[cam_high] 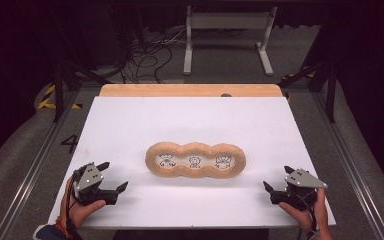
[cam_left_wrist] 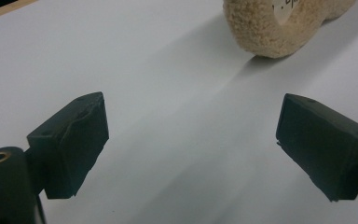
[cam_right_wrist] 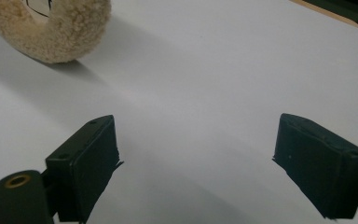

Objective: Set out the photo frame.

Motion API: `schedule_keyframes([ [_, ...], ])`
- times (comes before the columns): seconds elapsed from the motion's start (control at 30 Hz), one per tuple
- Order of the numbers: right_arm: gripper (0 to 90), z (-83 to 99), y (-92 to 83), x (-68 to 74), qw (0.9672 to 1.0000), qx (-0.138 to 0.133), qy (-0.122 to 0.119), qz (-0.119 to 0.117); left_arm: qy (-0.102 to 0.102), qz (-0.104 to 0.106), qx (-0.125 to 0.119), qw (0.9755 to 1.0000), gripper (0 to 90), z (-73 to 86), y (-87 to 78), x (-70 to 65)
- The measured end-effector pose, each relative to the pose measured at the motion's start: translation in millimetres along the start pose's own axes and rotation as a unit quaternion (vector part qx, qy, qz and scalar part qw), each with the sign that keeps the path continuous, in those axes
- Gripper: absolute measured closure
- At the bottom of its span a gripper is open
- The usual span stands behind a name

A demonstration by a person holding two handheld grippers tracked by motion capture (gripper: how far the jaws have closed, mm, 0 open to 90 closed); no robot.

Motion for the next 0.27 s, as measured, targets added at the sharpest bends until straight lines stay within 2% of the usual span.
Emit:
schedule_keyframes([
  [0.27,12.9,0.2,-1.9,-0.9,1.0,-0.003,0.002,0.003,0.003,0.002,0.005,1.0,9.8,-0.5,3.0,0.4],
])
Point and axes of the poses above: each handheld gripper's, and its own axes: y roughly forward along the jaws, z roughly out of its underside, x roughly to its left, the point moved 5 cm from there along y, roughly forward along the jaws
